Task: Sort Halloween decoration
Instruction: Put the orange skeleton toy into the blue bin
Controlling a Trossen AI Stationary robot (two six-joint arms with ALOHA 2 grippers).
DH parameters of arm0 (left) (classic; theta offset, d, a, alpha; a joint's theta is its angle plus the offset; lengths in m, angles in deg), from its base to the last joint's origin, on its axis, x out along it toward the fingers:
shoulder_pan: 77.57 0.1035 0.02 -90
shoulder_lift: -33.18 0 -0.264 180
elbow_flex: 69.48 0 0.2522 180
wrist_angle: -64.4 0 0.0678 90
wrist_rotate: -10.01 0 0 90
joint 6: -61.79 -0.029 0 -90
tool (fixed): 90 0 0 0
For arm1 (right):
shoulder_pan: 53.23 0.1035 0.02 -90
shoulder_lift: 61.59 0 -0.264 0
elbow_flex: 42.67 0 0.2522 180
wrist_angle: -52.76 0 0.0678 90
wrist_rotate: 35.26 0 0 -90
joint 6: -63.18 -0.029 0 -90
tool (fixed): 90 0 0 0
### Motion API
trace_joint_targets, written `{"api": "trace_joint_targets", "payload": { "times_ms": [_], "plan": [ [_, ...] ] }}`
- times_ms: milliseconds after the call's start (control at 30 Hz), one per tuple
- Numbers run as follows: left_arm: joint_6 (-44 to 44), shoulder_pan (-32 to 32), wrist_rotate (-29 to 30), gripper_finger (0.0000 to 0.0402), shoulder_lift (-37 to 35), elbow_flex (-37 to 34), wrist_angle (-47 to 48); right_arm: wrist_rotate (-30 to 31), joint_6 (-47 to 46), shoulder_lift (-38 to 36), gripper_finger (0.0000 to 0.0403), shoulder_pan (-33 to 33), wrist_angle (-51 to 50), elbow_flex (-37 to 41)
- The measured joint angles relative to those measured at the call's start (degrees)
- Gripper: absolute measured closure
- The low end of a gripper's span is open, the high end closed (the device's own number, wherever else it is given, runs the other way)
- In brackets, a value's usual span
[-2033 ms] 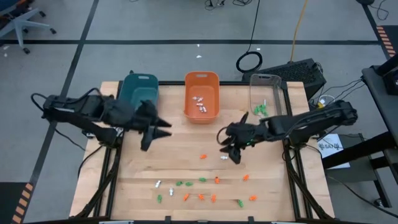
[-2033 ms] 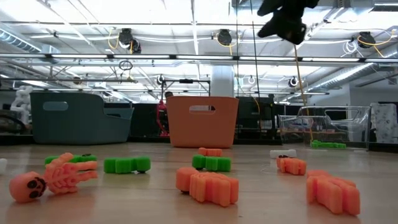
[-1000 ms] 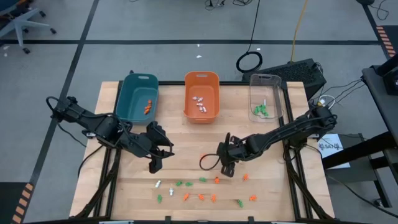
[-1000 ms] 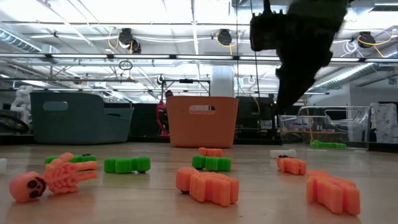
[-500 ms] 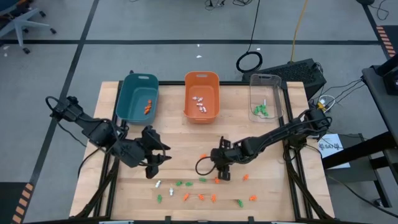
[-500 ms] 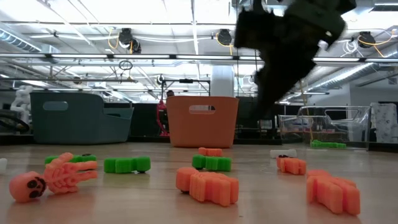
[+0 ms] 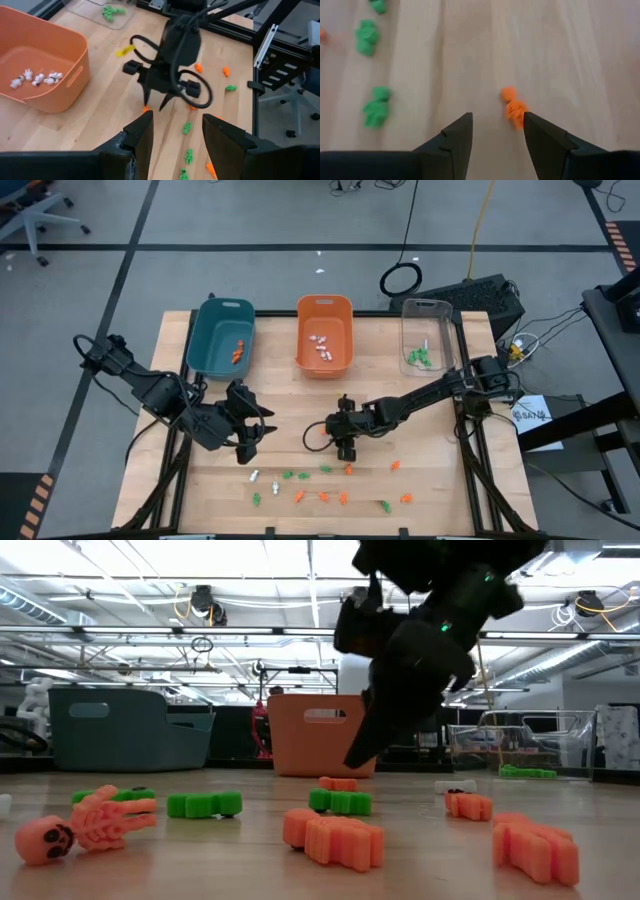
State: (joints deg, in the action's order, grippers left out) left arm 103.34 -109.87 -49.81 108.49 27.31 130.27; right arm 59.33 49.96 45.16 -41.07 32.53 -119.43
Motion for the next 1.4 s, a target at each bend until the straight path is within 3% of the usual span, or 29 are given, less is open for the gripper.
{"api": "trace_joint_targets", "payload": {
  "times_ms": [400,900,1400],
  "plan": [
    [0.1,0.0,0.3,0.023,0.0,0.0,1.5,-4.7,3.5,3.8,0.0253,-1.3,2.4,-0.1],
    [0.4,0.0,2.0,0.023,0.0,0.0,1.6,-4.9,-4.0,3.4,0.0392,-1.2,3.2,0.0],
    [1.2,0.0,1.9,0.023,0.0,0.0,2.5,-4.4,-10.1,-8.9,0.0402,-0.8,0.8,0.0]
  ]
}}
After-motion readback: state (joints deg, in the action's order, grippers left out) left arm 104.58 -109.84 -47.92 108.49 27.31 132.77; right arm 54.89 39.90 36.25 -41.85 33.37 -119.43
